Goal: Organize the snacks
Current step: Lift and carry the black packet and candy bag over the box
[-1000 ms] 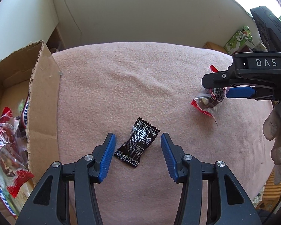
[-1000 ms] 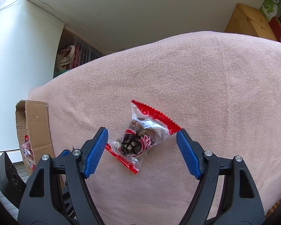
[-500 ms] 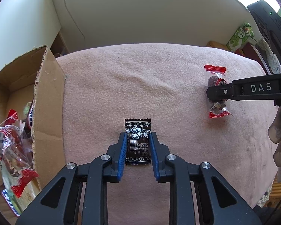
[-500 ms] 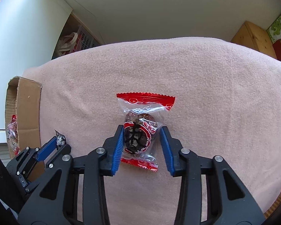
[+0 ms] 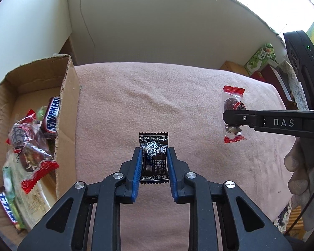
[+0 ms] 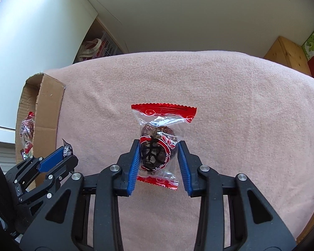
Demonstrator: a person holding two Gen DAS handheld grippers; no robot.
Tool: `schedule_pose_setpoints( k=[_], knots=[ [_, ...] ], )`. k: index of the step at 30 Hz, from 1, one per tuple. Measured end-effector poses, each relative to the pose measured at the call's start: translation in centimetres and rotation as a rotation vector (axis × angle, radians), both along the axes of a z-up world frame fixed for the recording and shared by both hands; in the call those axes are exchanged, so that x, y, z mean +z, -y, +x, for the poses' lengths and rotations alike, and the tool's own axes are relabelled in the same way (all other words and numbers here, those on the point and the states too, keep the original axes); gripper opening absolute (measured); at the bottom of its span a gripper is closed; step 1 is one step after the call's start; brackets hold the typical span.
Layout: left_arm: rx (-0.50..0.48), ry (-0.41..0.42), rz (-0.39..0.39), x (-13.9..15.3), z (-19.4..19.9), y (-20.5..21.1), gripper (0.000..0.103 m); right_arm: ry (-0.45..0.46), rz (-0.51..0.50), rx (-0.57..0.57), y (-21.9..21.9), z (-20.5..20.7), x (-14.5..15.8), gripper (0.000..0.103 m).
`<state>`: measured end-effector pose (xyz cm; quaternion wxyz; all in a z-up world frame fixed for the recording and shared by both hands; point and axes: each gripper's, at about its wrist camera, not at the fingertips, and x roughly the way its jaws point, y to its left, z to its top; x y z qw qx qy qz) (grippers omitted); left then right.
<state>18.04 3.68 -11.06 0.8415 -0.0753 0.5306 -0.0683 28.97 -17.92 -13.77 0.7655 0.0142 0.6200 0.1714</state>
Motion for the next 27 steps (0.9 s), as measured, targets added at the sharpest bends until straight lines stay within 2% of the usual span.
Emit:
schedule_pose_setpoints(
  k=[4, 10, 18, 27],
  knots=[
    [0.025, 0.044, 0.005, 1.7, -1.3, -1.7, 0.022, 0.038, 0.01, 0.037, -0.8, -0.6, 1.9, 0.037],
    [0.086, 0.096, 0.01, 3.9, -3.0, -4.7, 0.022, 0.104, 0.029, 0.125, -4.3, -1.6, 4.6, 0.037],
    [0.188, 0.131, 0.02, 5.2, -4.6, -8.0, 0.022, 0.169, 0.079, 0.25, -10.2, -2.7, 7.3, 0.037],
    [0.278, 0.153, 0.031, 5.9, -5.4, -11.2, 0.022, 0.206, 0.108, 0.371, -16.3, -4.1, 8.8, 0.037]
  ],
)
